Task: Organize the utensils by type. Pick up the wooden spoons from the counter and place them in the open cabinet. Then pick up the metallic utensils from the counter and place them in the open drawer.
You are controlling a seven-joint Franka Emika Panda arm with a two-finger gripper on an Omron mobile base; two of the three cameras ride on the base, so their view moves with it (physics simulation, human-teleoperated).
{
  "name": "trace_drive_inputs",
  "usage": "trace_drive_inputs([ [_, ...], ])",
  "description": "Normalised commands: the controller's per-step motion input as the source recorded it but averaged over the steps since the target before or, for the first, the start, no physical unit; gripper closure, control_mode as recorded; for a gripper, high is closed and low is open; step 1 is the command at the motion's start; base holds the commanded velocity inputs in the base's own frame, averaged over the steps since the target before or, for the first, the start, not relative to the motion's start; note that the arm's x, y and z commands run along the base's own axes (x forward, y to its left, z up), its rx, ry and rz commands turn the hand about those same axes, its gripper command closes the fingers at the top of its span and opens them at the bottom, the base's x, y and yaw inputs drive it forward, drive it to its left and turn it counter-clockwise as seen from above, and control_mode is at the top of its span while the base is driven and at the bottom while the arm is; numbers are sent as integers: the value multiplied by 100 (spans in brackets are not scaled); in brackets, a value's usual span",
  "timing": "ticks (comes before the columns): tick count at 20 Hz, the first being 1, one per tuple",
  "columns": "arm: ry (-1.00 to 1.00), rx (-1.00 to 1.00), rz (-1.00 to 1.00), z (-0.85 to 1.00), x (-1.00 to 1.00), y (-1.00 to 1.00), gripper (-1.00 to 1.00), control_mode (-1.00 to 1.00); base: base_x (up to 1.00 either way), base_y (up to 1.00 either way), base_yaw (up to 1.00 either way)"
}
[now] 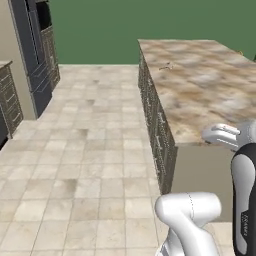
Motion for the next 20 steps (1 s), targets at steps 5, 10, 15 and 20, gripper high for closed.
trace_drive_inputs([
  [5,0,0,0,0,0,0,-100,100,74,82,-24],
  [10,0,0,0,0,0,0,-100,100,78,70,-36],
  [15,0,0,0,0,0,0,-100,100,87,55,-51],
  [20,0,0,0,0,0,0,-100,100,84,59,-45],
])
